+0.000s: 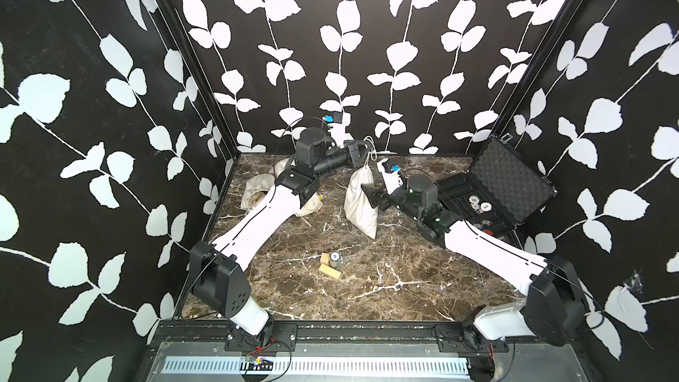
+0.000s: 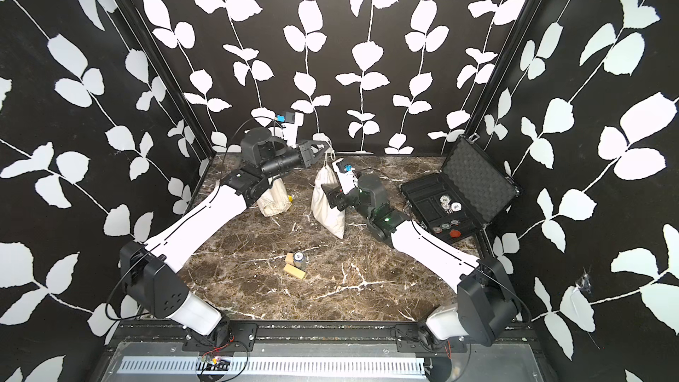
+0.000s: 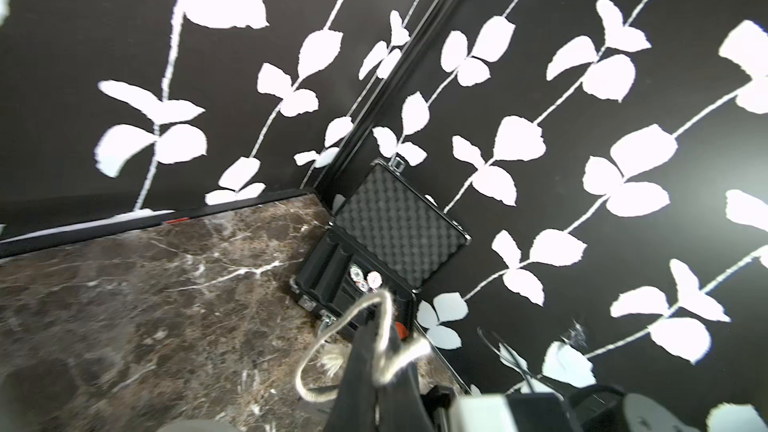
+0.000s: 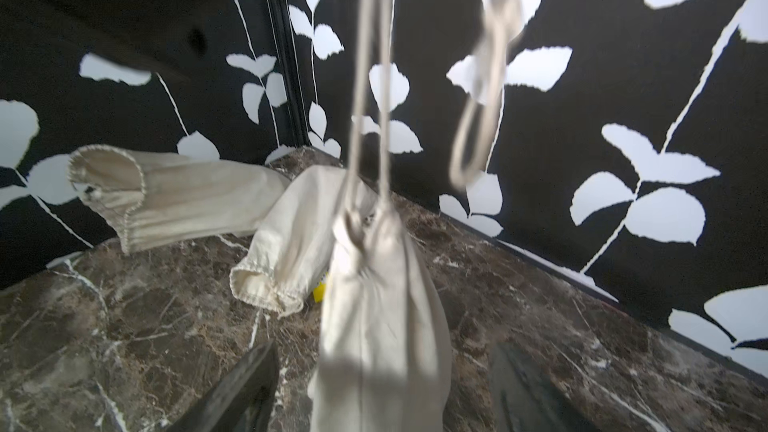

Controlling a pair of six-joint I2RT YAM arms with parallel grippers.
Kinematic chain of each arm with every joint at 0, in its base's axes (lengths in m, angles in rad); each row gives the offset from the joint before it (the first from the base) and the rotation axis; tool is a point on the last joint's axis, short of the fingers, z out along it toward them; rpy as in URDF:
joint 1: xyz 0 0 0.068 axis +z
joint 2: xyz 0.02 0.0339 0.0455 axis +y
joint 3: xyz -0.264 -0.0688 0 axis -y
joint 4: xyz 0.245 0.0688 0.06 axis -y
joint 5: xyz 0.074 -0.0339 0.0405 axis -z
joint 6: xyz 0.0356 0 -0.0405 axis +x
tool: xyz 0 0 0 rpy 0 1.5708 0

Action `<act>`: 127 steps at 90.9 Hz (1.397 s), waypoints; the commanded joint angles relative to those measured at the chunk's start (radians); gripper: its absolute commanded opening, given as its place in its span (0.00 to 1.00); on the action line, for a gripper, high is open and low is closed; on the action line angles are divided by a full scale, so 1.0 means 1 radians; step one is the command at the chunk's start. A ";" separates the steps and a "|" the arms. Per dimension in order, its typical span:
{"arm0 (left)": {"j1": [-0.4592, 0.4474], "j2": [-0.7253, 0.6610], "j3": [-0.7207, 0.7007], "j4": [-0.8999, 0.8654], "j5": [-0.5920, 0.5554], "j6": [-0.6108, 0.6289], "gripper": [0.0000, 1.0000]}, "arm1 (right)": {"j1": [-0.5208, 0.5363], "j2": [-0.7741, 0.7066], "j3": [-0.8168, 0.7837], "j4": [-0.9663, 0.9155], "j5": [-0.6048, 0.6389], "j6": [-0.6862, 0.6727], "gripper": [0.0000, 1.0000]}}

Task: Close the soil bag
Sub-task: Frap the soil bag at the center of the board.

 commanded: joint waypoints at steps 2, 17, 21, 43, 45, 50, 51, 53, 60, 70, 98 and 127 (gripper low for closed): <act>-0.014 -0.015 0.038 0.074 0.042 -0.011 0.00 | 0.008 -0.013 0.056 0.086 0.019 0.032 0.80; -0.015 -0.020 0.036 0.086 0.051 -0.021 0.00 | 0.010 0.028 0.114 0.102 0.066 0.030 0.63; -0.015 -0.020 0.036 0.086 0.053 -0.021 0.00 | 0.009 0.037 0.126 0.104 0.081 0.029 0.58; -0.016 -0.021 0.053 0.080 0.053 -0.012 0.00 | 0.008 0.084 0.174 0.063 0.071 -0.001 0.25; -0.016 -0.018 0.059 0.078 0.056 -0.011 0.00 | 0.008 0.091 0.172 0.055 0.078 -0.003 0.23; -0.016 -0.014 0.087 0.063 0.069 -0.001 0.00 | 0.007 0.112 0.158 0.031 0.106 -0.013 0.19; -0.015 -0.014 0.094 0.058 0.071 0.004 0.00 | 0.006 0.118 0.152 0.025 0.110 -0.013 0.18; -0.014 -0.012 0.108 0.047 0.073 0.010 0.00 | 0.005 0.129 0.141 0.016 0.120 -0.017 0.17; -0.006 -0.012 0.153 0.025 0.078 0.017 0.00 | -0.003 0.180 0.084 0.001 0.167 -0.024 0.16; 0.021 -0.023 0.196 0.041 0.118 -0.004 0.00 | -0.021 0.255 -0.032 0.017 0.207 0.014 0.16; 0.078 -0.026 0.411 -0.065 0.128 0.027 0.00 | -0.079 0.230 -0.119 -0.058 0.318 0.003 0.21; 0.080 -0.038 0.448 -0.052 0.144 -0.013 0.00 | -0.127 0.249 -0.179 -0.039 0.305 0.019 0.16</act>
